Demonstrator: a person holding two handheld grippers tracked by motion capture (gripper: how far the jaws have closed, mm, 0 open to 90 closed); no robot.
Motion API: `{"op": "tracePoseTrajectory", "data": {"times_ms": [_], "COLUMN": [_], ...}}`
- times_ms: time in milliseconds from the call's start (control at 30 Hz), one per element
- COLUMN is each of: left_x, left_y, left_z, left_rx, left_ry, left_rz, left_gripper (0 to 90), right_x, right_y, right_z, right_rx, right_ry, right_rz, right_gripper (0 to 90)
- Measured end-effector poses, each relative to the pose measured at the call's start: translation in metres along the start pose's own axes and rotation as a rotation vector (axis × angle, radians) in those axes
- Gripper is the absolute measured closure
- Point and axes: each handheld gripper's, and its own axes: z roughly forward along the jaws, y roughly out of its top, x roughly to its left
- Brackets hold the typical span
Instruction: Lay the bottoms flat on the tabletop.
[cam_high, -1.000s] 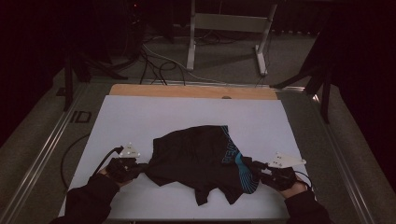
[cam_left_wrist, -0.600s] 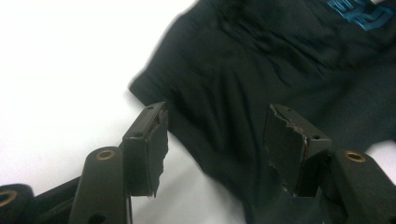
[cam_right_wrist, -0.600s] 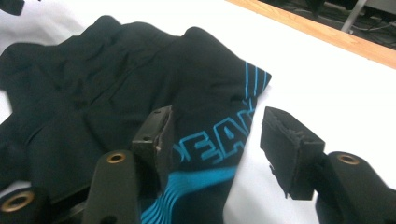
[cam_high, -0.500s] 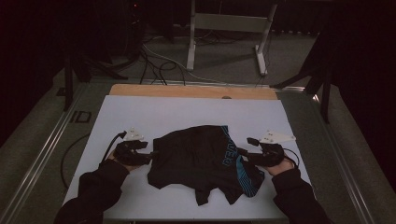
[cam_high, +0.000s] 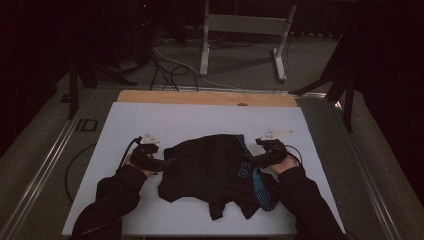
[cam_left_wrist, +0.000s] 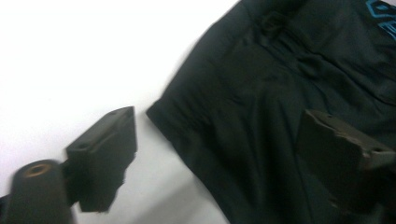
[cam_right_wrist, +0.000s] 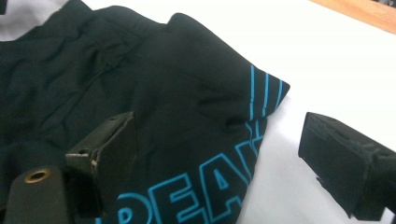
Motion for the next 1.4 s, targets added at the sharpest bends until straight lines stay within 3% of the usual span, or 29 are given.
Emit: {"op": "tracePoseTrajectory", "data": {"times_ms": [100, 367, 500, 600, 667, 700, 900, 1033, 1167, 1233, 1267, 1300, 1400], "left_x": [0.003, 0.009, 0.014, 0.016, 0.016, 0.016, 0.021, 0.021, 0.02, 0.02, 0.019, 0.019, 0.02], "left_y": [0.001, 0.006, 0.008, 0.008, 0.007, 0.007, 0.006, 0.004, 0.002, 0.002, 0.001, 0.001, 0.001], "left_z": [0.003, 0.014, 0.017, 0.021, 0.023, 0.024, 0.031, 0.037, 0.037, 0.037, 0.036, 0.036, 0.034], "left_rx": [0.002, 0.011, 0.008, 0.021, 0.027, 0.028, 0.04, 0.055, 0.048, 0.047, 0.047, 0.045, 0.024], "left_ry": [-0.001, 0.014, 0.038, 0.042, 0.046, 0.047, 0.033, 0.01, 0.026, 0.022, 0.018, 0.016, 0.004], "left_rz": [-0.013, -0.056, -0.095, -0.1, -0.1, -0.102, -0.117, -0.111, -0.105, -0.1, -0.097, -0.091, -0.106], "left_gripper": [6.1, 6.2, 14.9, 16.3, 19.7, 22.6, 30.3, 42.0, 49.5, 58.3, 67.5, 67.5, 80.5], "right_x": [-0.005, -0.018, -0.026, -0.03, -0.033, -0.035, -0.039, -0.039, -0.036, -0.035, -0.034, -0.034, -0.032], "right_y": [0.003, 0.006, 0.01, 0.011, 0.014, 0.015, 0.013, 0.01, 0.009, 0.01, 0.011, 0.011, 0.013], "right_z": [0.008, 0.025, 0.035, 0.037, 0.04, 0.043, 0.055, 0.067, 0.071, 0.072, 0.072, 0.072, 0.071], "right_rx": [0.011, 0.035, 0.03, 0.011, 0.005, 0.009, 0.044, 0.086, 0.1, 0.098, 0.103, 0.103, 0.095], "right_ry": [-0.004, -0.036, -0.072, -0.078, -0.081, -0.095, -0.095, -0.071, -0.058, -0.039, -0.055, -0.055, -0.068], "right_rz": [0.006, 0.031, 0.064, 0.076, 0.098, 0.106, 0.13, 0.149, 0.135, 0.146, 0.135, 0.135, 0.128], "right_gripper": [11.4, 13.1, 11.5, 12.0, 17.3, 24.1, 25.5, 35.3, 45.2, 56.8, 70.6, 70.6, 79.7]}}
